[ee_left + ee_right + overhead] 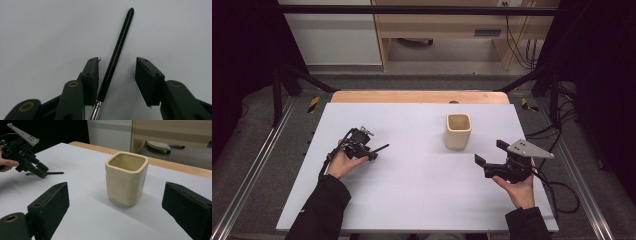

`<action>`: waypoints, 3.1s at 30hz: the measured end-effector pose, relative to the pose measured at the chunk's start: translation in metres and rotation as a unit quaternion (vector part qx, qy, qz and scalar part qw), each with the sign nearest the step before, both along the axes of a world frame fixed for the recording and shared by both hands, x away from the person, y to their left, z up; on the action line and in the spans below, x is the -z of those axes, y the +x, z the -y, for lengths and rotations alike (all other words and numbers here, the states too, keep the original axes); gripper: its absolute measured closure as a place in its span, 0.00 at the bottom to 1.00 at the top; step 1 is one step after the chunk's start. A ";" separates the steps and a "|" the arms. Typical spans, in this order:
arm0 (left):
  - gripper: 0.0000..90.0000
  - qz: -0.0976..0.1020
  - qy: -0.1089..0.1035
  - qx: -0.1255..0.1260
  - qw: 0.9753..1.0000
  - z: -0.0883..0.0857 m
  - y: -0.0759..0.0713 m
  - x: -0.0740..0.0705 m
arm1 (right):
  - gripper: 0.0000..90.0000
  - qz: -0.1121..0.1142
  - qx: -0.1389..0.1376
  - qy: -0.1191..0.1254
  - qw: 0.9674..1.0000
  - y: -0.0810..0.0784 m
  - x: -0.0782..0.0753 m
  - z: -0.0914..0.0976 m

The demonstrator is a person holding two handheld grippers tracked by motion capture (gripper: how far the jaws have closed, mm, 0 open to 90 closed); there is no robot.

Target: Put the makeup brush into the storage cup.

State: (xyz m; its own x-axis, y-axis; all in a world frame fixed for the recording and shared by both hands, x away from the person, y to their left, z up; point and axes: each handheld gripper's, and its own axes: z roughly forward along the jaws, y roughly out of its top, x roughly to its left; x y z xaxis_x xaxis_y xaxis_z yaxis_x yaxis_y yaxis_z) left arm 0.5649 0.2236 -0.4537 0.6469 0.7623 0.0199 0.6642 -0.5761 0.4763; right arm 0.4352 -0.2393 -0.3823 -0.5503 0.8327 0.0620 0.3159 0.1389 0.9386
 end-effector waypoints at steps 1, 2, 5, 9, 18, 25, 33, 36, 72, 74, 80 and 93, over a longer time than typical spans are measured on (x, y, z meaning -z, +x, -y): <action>0.61 0.000 -0.001 -0.001 1.000 0.000 0.000 0.000 | 0.09 0.000 0.000 0.000 1.000 0.000 0.000 0.000; 0.62 0.000 -0.001 -0.001 1.000 0.000 0.000 0.000 | 0.09 0.000 0.000 0.000 1.000 0.000 0.000 0.000; 0.67 0.000 0.001 0.000 1.000 0.000 0.000 0.000 | 0.09 0.000 0.000 0.000 1.000 0.000 0.000 0.000; 0.72 -0.001 0.005 -0.003 1.000 0.001 -0.001 -0.001 | 0.09 0.000 0.000 0.001 1.000 0.000 0.000 0.000; 0.87 -0.006 0.015 -0.008 1.000 0.003 -0.003 -0.002 | 0.09 -0.001 -0.001 -0.001 1.000 0.000 0.000 0.000; 0.92 -0.013 0.020 -0.004 1.000 0.005 -0.005 -0.003 | 0.09 -0.001 -0.001 -0.001 1.000 0.000 0.000 0.000; 0.89 -0.020 0.022 0.000 1.000 0.006 -0.005 -0.005 | 0.09 -0.002 -0.001 -0.001 1.000 0.000 0.000 -0.001; 0.86 -0.022 0.028 0.006 0.999 0.008 -0.004 -0.006 | 0.09 -0.002 -0.001 -0.001 1.000 0.000 0.001 -0.001; 0.93 -0.017 0.059 0.021 0.998 0.016 -0.010 -0.019 | 0.09 -0.001 -0.005 0.003 1.000 -0.001 -0.002 -0.001; 0.93 -0.013 0.059 0.025 0.998 0.015 -0.013 -0.024 | 0.09 -0.001 -0.006 0.002 1.000 -0.001 -0.002 -0.001; 0.93 0.004 0.039 0.043 0.998 0.015 -0.026 -0.036 | 0.09 0.000 -0.006 -0.001 1.000 -0.002 -0.003 -0.003; 0.93 0.038 -0.007 0.100 0.994 0.027 -0.066 -0.046 | 0.09 0.002 -0.007 -0.020 1.000 -0.002 -0.003 -0.011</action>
